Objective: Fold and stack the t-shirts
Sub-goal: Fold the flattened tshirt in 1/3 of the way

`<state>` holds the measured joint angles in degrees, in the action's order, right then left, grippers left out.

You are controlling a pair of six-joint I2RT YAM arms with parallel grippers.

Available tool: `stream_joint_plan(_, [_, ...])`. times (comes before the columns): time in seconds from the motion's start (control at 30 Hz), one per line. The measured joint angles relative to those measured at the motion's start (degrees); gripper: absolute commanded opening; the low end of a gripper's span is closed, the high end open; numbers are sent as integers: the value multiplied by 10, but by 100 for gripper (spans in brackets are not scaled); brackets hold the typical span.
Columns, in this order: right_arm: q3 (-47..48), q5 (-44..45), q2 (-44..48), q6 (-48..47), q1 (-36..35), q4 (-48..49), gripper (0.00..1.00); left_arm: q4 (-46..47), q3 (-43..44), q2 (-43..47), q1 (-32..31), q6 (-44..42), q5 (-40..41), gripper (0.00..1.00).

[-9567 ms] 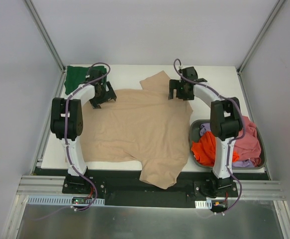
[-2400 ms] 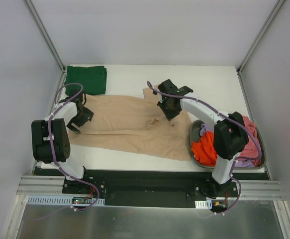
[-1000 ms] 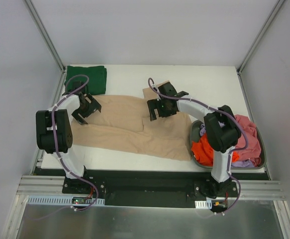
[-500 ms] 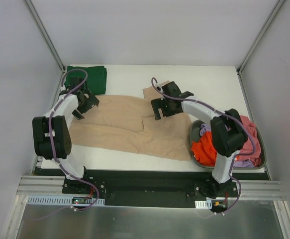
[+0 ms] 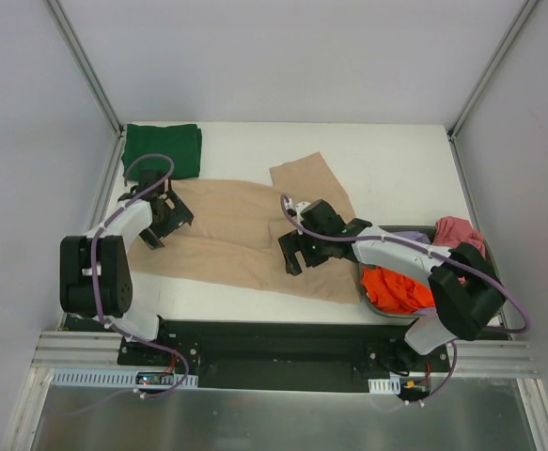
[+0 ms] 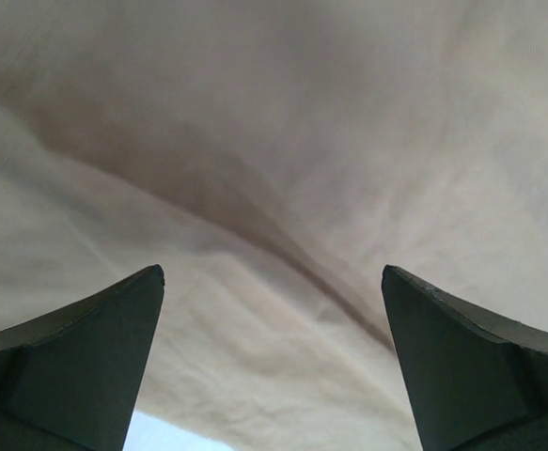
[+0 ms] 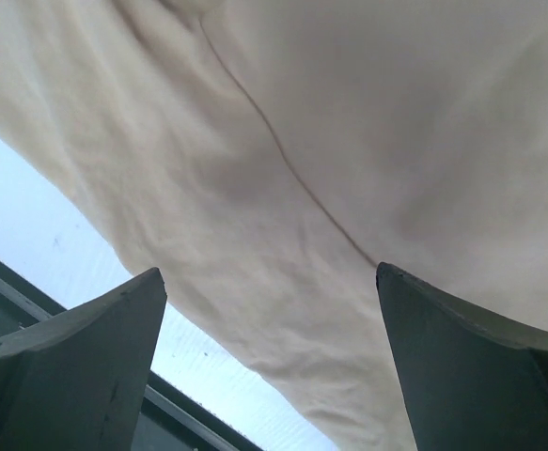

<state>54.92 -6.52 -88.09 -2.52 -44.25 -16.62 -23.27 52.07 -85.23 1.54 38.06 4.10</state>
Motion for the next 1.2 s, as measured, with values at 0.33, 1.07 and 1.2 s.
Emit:
stream_joint_plan(0.33, [-72,16,2,37,8,18,96,3,144,-155,1,-21,81,99])
stream_joint_plan(1.07, [-64,82,73,51,-37,15,96,-67,42,105,-41,46,153,99])
stream_joint_plan(1.2, [-30,64,20,68,-40,36,96,-68,21,31,-41,47,112,99])
